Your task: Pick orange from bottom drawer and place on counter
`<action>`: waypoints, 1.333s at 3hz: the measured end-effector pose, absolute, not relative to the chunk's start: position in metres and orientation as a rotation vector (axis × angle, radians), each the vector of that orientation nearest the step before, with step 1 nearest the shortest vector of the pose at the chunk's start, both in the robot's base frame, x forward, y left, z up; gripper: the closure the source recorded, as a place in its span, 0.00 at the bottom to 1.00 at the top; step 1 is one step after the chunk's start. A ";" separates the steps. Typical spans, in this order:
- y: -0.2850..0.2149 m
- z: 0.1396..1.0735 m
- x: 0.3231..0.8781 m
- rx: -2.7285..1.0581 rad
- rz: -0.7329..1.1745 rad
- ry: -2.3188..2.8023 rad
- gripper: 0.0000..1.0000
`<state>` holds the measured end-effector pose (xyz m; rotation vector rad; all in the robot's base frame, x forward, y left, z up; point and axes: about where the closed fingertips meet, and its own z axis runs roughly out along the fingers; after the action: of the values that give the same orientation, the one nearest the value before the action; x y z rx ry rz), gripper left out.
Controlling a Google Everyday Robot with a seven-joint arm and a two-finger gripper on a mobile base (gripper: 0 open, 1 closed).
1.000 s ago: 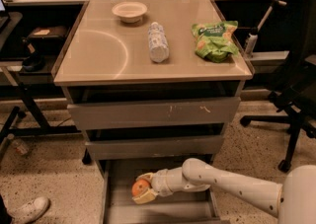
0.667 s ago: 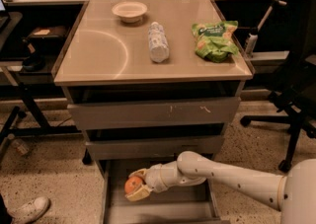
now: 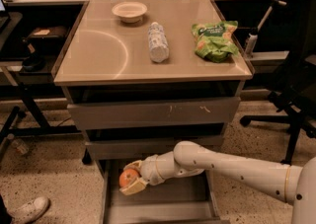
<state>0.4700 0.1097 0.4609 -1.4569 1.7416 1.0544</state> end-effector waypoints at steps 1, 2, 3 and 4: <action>0.111 0.499 0.467 -1.460 1.049 1.711 1.00; 0.113 0.552 0.463 -1.470 1.033 1.648 1.00; 0.114 0.608 0.466 -1.498 0.976 1.585 1.00; 0.115 0.613 0.466 -1.507 0.964 1.579 1.00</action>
Offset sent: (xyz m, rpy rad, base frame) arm -0.0080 0.0026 0.1584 0.0789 -0.1365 0.0291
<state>0.4660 0.1148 0.6134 -1.5065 1.5786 0.9644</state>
